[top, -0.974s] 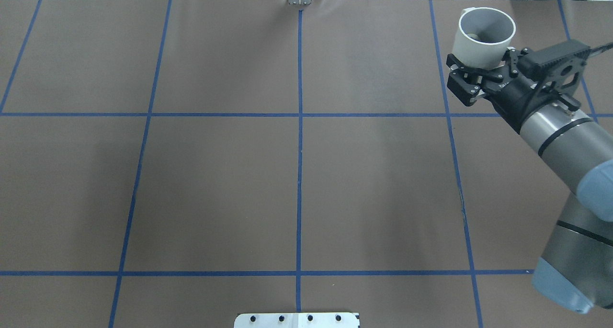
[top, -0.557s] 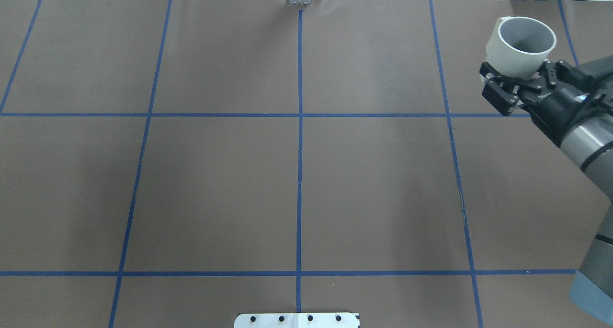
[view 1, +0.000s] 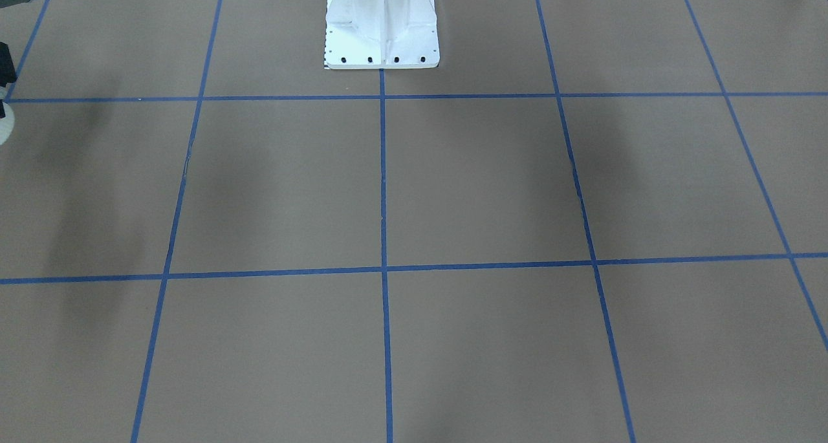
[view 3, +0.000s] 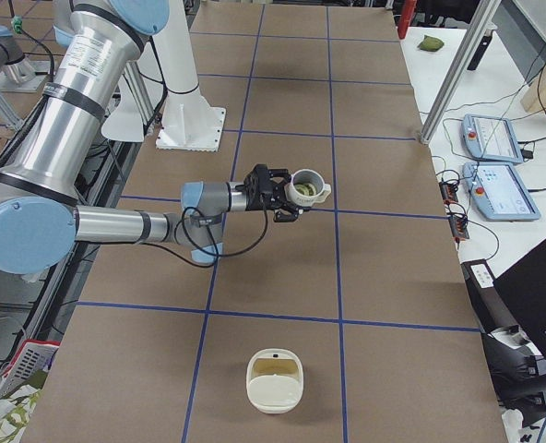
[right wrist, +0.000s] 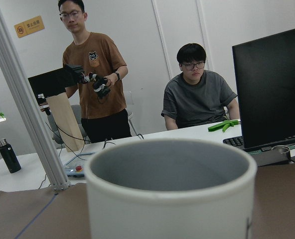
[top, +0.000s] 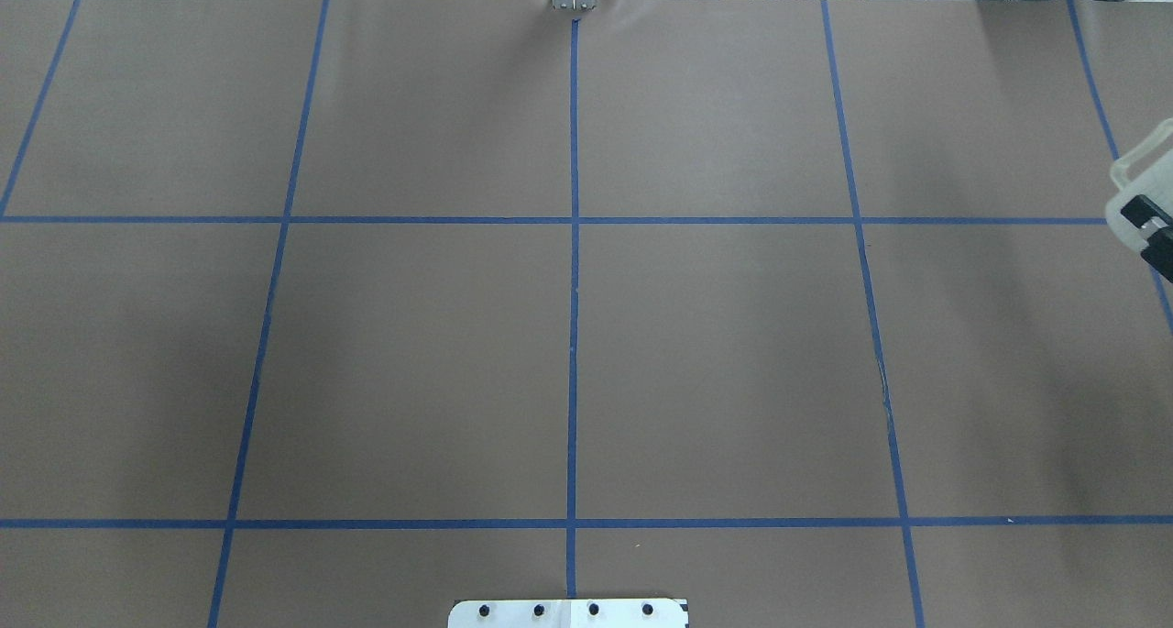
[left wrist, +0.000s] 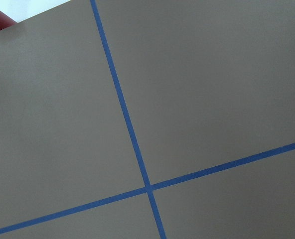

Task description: Left arm hands cup to right arm to dump lemon

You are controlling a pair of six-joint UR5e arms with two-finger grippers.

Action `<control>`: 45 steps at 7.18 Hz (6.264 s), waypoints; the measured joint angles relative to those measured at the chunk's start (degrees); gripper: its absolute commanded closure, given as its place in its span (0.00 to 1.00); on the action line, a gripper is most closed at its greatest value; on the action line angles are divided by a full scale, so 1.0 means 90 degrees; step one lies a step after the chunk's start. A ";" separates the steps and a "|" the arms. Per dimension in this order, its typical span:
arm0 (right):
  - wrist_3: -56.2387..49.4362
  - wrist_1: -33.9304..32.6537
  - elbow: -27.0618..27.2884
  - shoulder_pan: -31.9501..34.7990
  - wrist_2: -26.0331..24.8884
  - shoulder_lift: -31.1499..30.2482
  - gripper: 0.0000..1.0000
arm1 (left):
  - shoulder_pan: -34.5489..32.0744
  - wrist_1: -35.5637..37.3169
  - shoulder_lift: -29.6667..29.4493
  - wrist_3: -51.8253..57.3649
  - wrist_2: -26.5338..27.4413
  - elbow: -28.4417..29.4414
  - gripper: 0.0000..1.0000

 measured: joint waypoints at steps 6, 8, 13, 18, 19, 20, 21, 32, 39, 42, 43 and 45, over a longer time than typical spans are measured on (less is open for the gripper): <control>0.2362 0.2161 -0.2555 0.1952 0.1679 -0.0055 1.00 | -0.0158 0.0041 0.0198 0.0057 -0.0631 -0.0039 0.00; 0.3703 0.2663 -0.3060 0.2153 0.1737 0.0104 1.00 | -0.0159 0.0049 0.0177 0.0051 -0.0626 -0.0093 0.00; 0.6791 0.3666 -0.3907 0.2622 0.1745 0.0403 1.00 | -0.0159 0.0067 0.0106 0.0035 -0.0623 -0.0158 0.00; 0.9130 0.4380 -0.4690 0.3265 0.1791 0.0931 1.00 | -0.0185 0.0069 0.0104 0.0027 -0.0613 -0.0234 0.00; 0.9612 0.4415 -0.4717 0.3393 0.1792 0.1004 1.00 | -0.0192 0.0067 0.0101 0.0027 -0.0605 -0.0242 0.00; 1.0062 0.4430 -0.4758 0.3520 0.1793 0.1061 1.00 | -0.0195 0.0068 0.0101 0.0027 -0.0599 -0.0270 0.00; 1.0461 0.4435 -0.4867 0.3631 0.1793 0.1132 1.00 | -0.0197 0.0072 0.0100 0.0020 -0.0593 -0.0314 0.00; 1.1597 0.4440 -0.5521 0.3754 0.1793 0.1287 1.00 | -0.0198 0.0085 0.0101 -0.0040 -0.0603 -0.0414 0.00; 1.2831 0.5026 -0.5431 0.3754 0.1791 0.1294 1.00 | -0.0198 0.0083 0.0105 -0.0041 -0.0603 -0.0414 0.00; 1.2993 0.5197 -0.5448 0.3754 0.1775 0.1302 1.00 | -0.0198 0.0080 0.0118 -0.0041 -0.0597 -0.0420 0.00; 1.2938 0.5200 -0.5445 0.3754 0.1782 0.1299 1.00 | -0.0198 0.0078 0.0122 -0.0041 -0.0596 -0.0422 0.00; 1.2082 0.5213 -0.5325 0.3755 0.2123 0.1252 0.90 | -0.0198 0.0076 0.0134 -0.0041 -0.0596 -0.0424 0.00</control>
